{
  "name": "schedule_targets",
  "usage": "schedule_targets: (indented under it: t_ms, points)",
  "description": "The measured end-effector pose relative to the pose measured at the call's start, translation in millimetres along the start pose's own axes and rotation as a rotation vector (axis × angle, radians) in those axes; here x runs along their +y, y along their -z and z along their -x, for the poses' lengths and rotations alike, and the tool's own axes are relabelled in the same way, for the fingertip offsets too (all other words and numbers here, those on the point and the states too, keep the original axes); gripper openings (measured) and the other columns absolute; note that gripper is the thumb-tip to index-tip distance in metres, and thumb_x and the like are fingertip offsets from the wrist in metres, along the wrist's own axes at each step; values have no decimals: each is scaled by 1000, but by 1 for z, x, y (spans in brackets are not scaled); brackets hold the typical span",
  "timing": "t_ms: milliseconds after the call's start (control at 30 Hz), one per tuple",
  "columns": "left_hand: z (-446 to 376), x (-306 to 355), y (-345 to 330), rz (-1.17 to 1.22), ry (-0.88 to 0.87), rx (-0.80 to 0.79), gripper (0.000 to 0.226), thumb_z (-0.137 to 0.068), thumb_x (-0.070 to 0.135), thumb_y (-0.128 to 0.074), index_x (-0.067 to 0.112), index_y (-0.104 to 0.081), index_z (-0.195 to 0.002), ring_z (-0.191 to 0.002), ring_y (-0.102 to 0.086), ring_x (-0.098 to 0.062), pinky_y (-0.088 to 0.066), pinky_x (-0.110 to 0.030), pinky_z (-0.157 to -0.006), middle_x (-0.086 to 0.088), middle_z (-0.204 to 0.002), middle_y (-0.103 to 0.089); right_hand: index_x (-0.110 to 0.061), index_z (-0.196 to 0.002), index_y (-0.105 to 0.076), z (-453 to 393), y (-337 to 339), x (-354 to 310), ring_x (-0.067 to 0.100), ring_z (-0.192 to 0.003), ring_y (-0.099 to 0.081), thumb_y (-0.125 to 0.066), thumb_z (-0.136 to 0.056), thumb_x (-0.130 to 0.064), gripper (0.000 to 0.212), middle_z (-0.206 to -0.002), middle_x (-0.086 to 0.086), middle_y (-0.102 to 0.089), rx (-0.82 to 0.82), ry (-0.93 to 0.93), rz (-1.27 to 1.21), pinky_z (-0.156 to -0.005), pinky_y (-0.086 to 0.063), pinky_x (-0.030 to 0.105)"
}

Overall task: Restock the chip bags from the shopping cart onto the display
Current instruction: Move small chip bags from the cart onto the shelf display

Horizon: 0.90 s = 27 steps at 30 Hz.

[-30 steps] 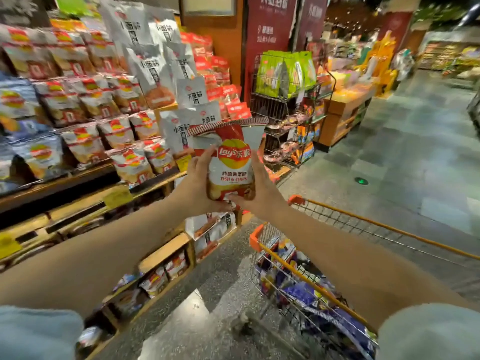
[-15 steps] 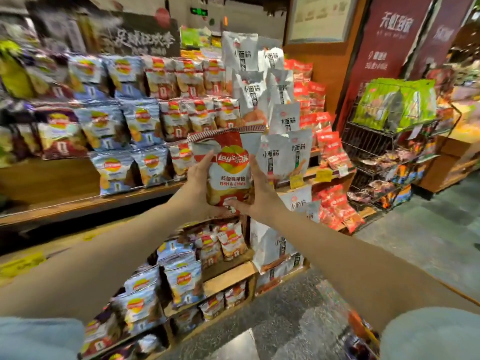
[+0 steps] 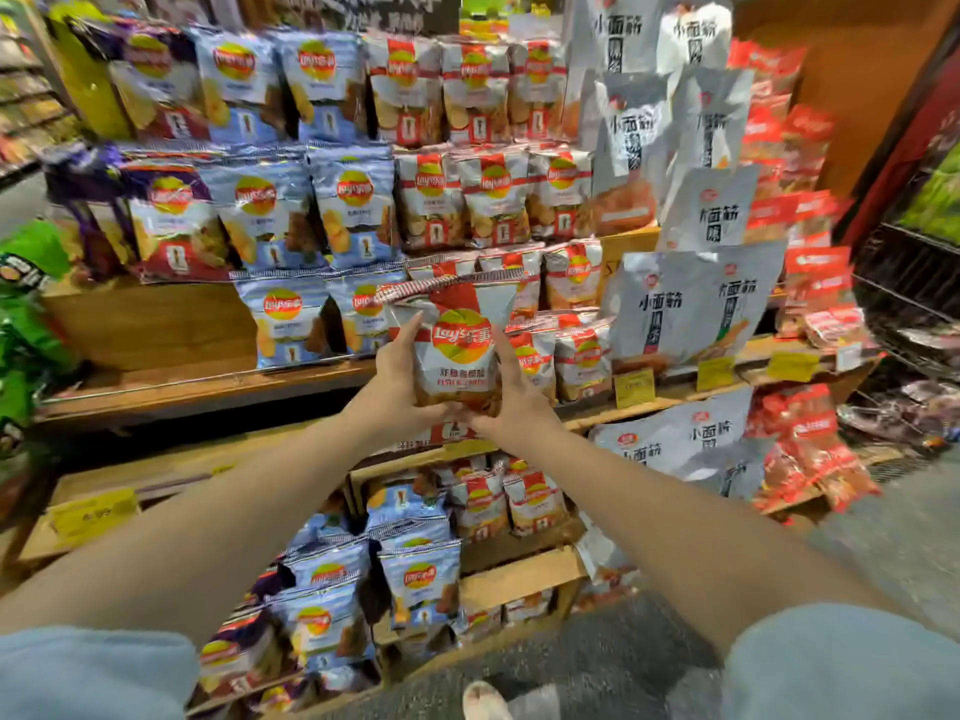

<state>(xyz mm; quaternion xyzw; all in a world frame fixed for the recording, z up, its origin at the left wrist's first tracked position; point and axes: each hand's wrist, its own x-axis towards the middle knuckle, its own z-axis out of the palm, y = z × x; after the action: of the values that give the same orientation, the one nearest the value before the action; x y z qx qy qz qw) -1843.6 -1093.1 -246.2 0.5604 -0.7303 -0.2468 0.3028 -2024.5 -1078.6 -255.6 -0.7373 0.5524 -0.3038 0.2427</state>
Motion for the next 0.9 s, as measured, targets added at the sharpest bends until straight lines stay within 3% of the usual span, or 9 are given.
schedule_targets:
  t_ms: [100,200,400,500,633,800,900]
  points:
    - [-37,-19,-6,12,65,20,120,-71,31,-83,40,11,-146,-134,-33,-19,-34,-31,-107,-5,-150,-15,-64,-122,30,-46,-9,20,29,-126,-45,-68,-86,-36,108,-150,5,-31,-37,-5,72,-96,-44,43]
    - [-76,-35,-15,-20,134,23,118,-74,26,-80,35,12,-147,-133,-35,-24,-34,-35,-108,-9,-149,-14,-65,-119,35,-90,-13,40,28,-120,-50,-66,-88,-35,110,-148,5,-35,-94,-11,92,-93,-46,44]
    - [-126,-67,-34,-74,238,-27,114,-78,25,-77,32,14,-148,-124,-45,-29,-39,-32,-100,-13,-148,-12,-62,-130,27,-154,-34,76,32,-130,-43,-69,-84,-37,109,-154,4,-22,-230,-65,64,-100,-44,50]
    - [-140,-86,-43,-71,271,-41,112,-79,24,-75,28,13,-148,-127,-41,-30,-35,-30,-102,-15,-147,-12,-45,-145,16,-179,-48,93,30,-134,-36,-70,-84,-34,106,-154,4,-17,-291,-72,39,-104,-40,46]
    - [-156,-114,-51,-65,293,-106,109,-81,22,-74,25,12,-148,-131,-35,-30,-31,-29,-105,-16,-147,-11,-43,-146,18,-199,-74,111,32,-136,-31,-68,-84,-39,106,-155,2,-9,-339,-106,90,-103,-40,49]
    - [-182,-151,-64,-69,300,-178,104,-83,19,-71,26,10,-148,-131,-37,-28,-32,-30,-106,-14,-148,-10,-46,-146,13,-224,-104,135,31,-130,-38,-71,-83,-29,107,-149,2,-14,-313,-187,31,-100,-43,44]
    - [-199,-173,-76,-107,280,-203,104,-84,19,-71,26,11,-148,-129,-40,-27,-34,-31,-106,-13,-147,-13,-45,-146,13,-238,-118,146,31,-133,-35,-69,-85,-24,105,-152,3,-5,-321,-242,52,-101,-41,42]
